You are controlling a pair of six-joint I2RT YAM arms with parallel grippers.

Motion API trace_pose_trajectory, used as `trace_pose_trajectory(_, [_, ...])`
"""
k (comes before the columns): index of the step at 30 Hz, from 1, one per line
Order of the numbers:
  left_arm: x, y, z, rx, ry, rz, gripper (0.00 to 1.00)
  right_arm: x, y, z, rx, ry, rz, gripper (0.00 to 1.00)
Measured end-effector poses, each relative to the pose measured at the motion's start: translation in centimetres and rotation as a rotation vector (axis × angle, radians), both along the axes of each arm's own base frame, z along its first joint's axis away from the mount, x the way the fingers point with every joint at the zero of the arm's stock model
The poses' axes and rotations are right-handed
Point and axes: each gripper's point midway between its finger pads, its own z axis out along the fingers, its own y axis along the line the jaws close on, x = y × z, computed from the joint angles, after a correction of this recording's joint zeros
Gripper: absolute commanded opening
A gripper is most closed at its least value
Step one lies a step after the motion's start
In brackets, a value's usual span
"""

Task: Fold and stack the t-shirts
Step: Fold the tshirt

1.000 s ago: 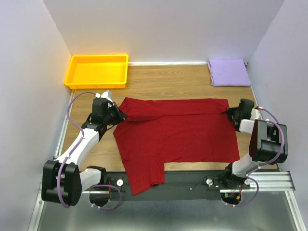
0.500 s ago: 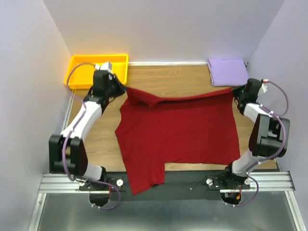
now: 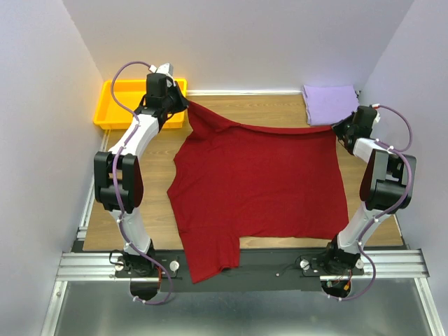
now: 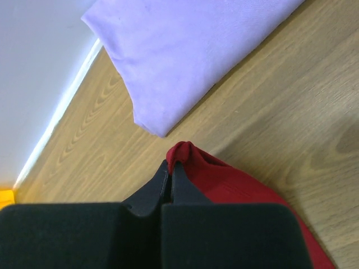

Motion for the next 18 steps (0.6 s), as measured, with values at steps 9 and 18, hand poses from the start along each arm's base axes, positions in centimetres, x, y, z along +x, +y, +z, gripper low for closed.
trace_pose_trajectory(9, [-2.7,0.2,-0.6,0.027,0.044,-0.028,0.0,-1.6,0.0,-0.3,-0.047,0.05,0.02,0.01])
trace_pose_trajectory(18, [-10.1,1.0,-0.6,0.001,0.108,-0.012,0.0,-5.7,-0.2,-0.3,-0.092,0.102,-0.007,0.01])
